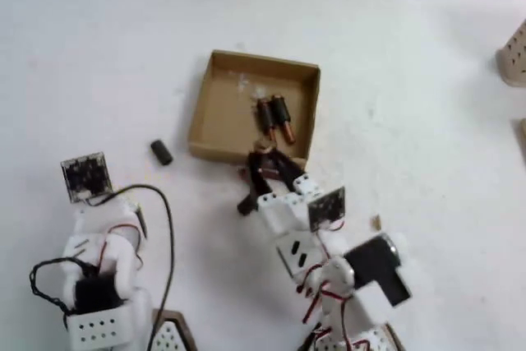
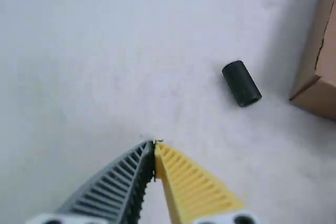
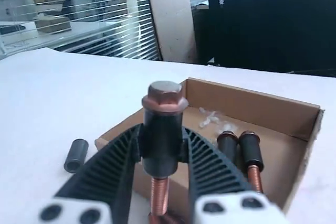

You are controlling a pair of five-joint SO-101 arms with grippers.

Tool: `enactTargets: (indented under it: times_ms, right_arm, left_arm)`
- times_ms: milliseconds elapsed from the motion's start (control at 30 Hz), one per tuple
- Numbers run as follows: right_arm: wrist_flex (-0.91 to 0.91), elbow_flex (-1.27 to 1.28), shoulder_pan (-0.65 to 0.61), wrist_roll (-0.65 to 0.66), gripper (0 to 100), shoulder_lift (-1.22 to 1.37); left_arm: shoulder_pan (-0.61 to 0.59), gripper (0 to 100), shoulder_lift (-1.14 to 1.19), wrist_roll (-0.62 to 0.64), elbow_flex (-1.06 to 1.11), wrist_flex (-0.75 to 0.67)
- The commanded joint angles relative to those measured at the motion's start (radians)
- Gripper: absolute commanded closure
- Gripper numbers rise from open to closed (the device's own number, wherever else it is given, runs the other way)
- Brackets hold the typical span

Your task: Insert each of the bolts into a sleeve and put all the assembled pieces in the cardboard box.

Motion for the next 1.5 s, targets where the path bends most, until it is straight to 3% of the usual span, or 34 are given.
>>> enactTargets:
  times_ms: [0,133,467,633,1000,1333,1467]
  right_arm:
    - [0.139,-0.002,0.035,-0.005,98.2,-0.163]
    - [0.387,-0.021,0.053,-0.005,98.2,-0.378]
    - [1.420,-0.284,0.174,-0.005,98.2,-0.940]
    - [1.672,-0.434,0.174,-0.005,98.2,-1.017]
    - [1.959,-0.856,0.179,0.072,98.2,-0.662]
    - [2.246,-1.359,0.286,0.077,98.1,-0.163]
    - [2.410,-1.596,0.306,0.199,98.1,0.054]
  left_arm:
    - [0.065,98,0.021,-0.117,0.000,0.058]
    - [0.067,98,0.021,-0.161,-0.002,0.068]
    - [0.064,98,0.021,-0.163,-0.006,0.084]
    - [0.064,98,0.021,-0.163,-0.006,0.086]
    - [0.062,98,0.021,-0.163,-0.006,0.087]
    - [0.062,98,0.021,-0.163,-0.006,0.087]
    - [0.062,98,0.021,-0.163,-0.006,0.087]
